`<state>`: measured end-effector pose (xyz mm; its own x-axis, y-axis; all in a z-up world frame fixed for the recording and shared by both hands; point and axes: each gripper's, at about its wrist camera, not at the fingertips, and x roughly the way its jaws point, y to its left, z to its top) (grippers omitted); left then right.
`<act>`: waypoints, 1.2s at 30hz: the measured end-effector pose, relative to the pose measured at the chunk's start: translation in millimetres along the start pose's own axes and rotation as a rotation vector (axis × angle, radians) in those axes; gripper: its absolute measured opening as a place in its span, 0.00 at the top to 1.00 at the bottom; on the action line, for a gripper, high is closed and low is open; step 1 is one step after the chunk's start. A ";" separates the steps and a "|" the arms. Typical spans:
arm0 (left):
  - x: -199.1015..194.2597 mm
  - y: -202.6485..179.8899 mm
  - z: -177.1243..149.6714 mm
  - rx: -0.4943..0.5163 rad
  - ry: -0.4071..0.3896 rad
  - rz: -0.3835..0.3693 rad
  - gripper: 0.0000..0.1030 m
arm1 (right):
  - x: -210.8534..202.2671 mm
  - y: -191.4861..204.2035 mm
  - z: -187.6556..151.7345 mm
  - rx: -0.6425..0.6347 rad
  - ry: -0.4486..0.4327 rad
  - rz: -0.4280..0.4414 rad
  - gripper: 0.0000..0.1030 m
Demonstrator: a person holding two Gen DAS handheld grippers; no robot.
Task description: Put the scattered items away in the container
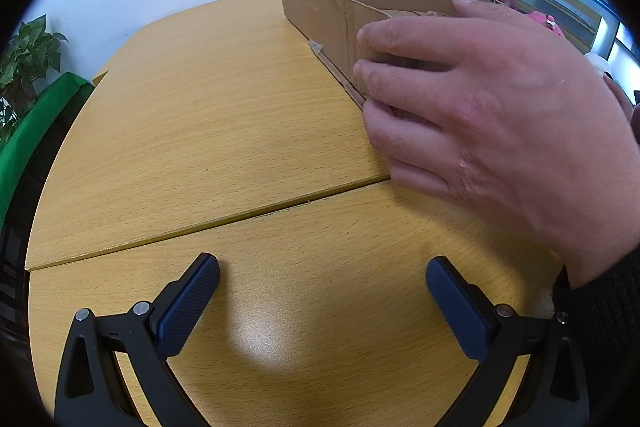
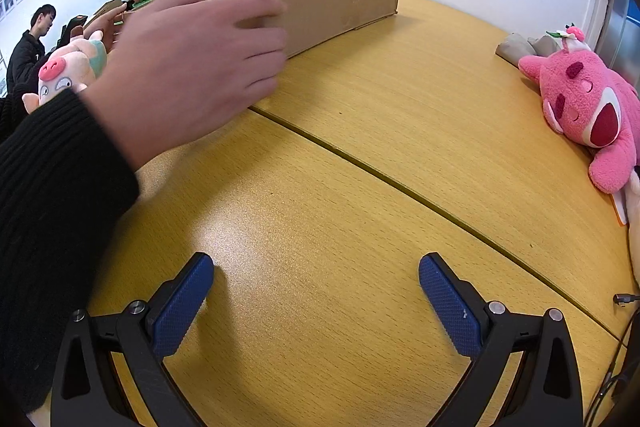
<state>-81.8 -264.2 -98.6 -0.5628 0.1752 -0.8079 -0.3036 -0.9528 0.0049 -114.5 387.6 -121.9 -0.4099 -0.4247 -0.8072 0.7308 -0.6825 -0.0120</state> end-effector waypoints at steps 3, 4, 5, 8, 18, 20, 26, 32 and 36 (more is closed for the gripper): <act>-0.5 -0.8 -0.5 0.000 0.000 0.000 0.00 | 0.2 0.2 -0.4 -0.001 0.000 0.000 0.00; -0.7 -1.0 -0.5 0.000 0.000 0.000 0.00 | 0.2 0.3 -0.5 -0.002 0.000 0.001 0.00; 0.0 -0.2 0.3 0.000 0.000 0.000 0.00 | 0.0 0.1 -0.2 -0.002 0.000 0.001 0.00; -0.6 -0.8 0.0 -0.001 0.000 0.001 0.00 | 0.1 0.1 -0.4 -0.003 0.000 0.001 0.00; -2.7 -1.6 -1.0 0.003 0.001 -0.002 0.00 | 0.0 -0.1 -0.2 -0.006 0.000 0.003 0.00; -2.6 -1.7 -0.8 0.002 0.001 -0.002 0.00 | 0.0 -0.1 -0.3 -0.006 0.000 0.004 0.00; -2.7 -2.0 -0.5 0.000 0.001 -0.001 0.00 | 0.1 -0.1 -0.5 -0.008 0.000 0.005 0.00; -1.9 2.3 -1.0 -0.006 0.001 -0.002 0.00 | 0.4 0.3 0.1 -0.010 -0.001 0.001 0.00; 0.3 2.0 1.6 -0.021 0.001 0.017 0.00 | 4.8 7.0 5.8 0.066 0.002 -0.057 0.00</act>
<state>-83.8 -265.7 -97.9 -0.5668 0.1590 -0.8083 -0.2777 -0.9606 0.0058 -114.5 377.3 -122.5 -0.4487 -0.3832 -0.8074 0.6687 -0.7433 -0.0188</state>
